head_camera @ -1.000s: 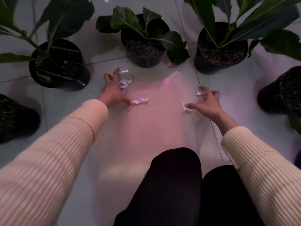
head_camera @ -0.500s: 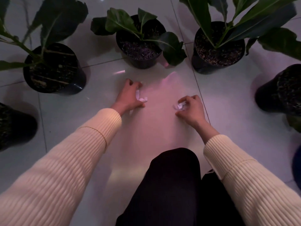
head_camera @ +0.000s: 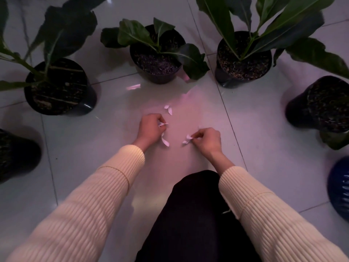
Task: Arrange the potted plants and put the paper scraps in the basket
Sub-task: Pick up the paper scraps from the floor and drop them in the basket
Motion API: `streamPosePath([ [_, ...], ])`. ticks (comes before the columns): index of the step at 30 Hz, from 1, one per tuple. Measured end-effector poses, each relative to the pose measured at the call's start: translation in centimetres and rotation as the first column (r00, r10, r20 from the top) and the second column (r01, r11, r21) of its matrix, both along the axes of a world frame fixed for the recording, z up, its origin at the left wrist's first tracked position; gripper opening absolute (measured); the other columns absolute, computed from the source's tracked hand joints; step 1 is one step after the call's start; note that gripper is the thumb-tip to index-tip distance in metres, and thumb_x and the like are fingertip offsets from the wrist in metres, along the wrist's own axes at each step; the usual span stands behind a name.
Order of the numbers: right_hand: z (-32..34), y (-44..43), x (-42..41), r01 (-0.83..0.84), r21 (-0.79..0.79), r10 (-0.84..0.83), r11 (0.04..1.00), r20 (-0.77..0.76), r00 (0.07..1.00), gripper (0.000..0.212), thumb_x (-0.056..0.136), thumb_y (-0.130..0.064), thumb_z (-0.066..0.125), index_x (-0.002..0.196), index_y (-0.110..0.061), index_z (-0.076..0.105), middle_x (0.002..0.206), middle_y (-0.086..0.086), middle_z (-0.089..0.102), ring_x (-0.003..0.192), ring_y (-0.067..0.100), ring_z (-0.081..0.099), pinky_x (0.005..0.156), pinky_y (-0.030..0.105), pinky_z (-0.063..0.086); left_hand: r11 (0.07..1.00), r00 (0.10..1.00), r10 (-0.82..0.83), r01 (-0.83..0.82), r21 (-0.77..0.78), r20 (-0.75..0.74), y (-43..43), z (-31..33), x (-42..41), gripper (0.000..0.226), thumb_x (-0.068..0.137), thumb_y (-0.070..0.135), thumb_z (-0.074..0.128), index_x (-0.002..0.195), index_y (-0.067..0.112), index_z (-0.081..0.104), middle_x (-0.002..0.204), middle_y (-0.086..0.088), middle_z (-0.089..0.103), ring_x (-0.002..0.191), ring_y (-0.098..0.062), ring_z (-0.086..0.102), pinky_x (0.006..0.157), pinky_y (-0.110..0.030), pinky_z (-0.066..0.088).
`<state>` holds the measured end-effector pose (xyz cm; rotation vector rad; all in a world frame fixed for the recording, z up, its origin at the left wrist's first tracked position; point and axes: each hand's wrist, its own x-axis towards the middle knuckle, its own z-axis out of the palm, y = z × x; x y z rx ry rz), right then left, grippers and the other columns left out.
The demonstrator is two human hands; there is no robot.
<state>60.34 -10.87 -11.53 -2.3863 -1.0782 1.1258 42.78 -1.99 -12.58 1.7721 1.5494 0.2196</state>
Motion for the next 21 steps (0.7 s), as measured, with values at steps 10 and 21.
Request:
streamPosePath([
  [10, 2.0, -0.5, 0.0, 0.15, -0.017, -0.151, 0.989, -0.138, 0.979, 0.007, 0.071, -0.015, 0.079, 0.077, -0.017, 0.079, 0.072, -0.003, 0.07, 0.063, 0.003, 0.058, 0.071, 0.019, 0.047, 0.993, 0.991, 0.117, -0.119, 0.022, 0.067, 1.4, 1.6, -0.3, 0.015, 0.073, 0.015, 0.07, 0.088, 0.012, 0.074, 0.083, -0.009, 0.071, 0.082, -0.022, 0.064, 0.068, -0.018, 0.038],
  [21, 2.6, 1.1, 0.3, 0.16, 0.084, -0.146, 0.984, -0.153, 0.977, 0.006, 0.072, -0.011, 0.076, 0.078, -0.013, 0.078, 0.077, 0.004, 0.074, 0.072, 0.017, 0.068, 0.084, 0.033, 0.056, 0.998, 0.989, -0.063, 0.065, 0.005, -0.137, 5.3, 2.1, 3.6, 0.02, 0.074, 0.009, 0.067, 0.093, 0.009, 0.073, 0.094, -0.017, 0.07, 0.089, -0.034, 0.065, 0.074, -0.033, 0.049],
])
